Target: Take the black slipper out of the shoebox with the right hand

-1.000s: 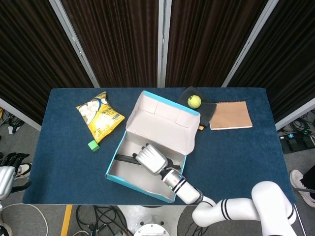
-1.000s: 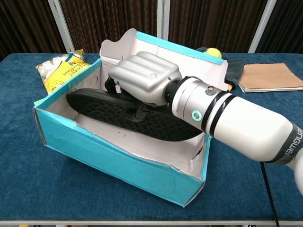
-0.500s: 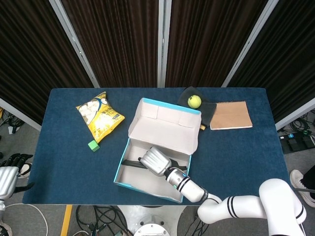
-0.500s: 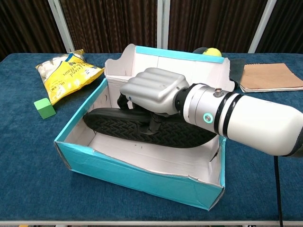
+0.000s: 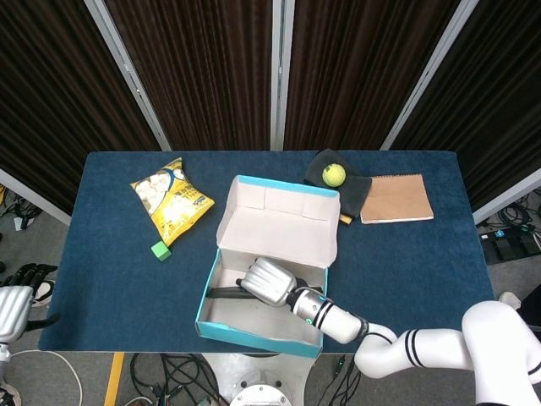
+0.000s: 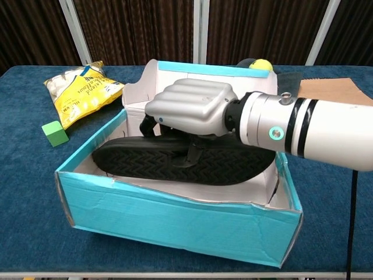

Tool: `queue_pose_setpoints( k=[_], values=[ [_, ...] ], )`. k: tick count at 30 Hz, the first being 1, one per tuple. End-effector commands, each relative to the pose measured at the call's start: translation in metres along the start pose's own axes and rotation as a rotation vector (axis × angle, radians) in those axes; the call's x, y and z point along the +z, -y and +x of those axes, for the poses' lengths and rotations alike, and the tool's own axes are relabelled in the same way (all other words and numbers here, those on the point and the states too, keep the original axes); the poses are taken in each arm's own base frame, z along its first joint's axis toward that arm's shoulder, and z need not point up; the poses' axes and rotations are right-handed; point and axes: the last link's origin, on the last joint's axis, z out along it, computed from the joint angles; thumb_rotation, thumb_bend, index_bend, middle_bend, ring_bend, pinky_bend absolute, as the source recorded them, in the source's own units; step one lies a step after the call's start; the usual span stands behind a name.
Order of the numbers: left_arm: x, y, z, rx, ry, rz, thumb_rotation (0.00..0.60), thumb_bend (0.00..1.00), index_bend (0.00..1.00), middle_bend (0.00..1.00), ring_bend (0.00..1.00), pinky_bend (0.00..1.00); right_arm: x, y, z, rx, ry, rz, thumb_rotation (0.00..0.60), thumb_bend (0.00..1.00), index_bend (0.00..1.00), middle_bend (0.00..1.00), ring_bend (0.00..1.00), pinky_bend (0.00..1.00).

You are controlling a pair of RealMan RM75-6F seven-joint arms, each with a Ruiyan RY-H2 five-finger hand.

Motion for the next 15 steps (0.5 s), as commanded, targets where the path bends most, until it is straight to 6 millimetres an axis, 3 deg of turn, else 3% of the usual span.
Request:
queue_pose_setpoints(
  k=[1, 15],
  values=[
    [0.0005, -0.0029, -0.0011, -0.001, -0.001, -0.009, 0.600, 0.00, 0.22, 0.20, 0.15, 0.30, -0.0024, -0.0071, -0.0018, -0.034, 0.033, 0.002, 0.600, 0.50, 0.97, 0.81, 0.63, 0.78],
    [0.0026, -0.0054, -0.0039, -0.010, -0.005, -0.015, 0.600, 0.00, 0.22, 0.20, 0.15, 0.31, -0.0058, 0.0022, 0.0021, -0.013, -0.018, 0.102, 0.600, 0.52, 0.99, 0.81, 0.64, 0.76]
  ],
)
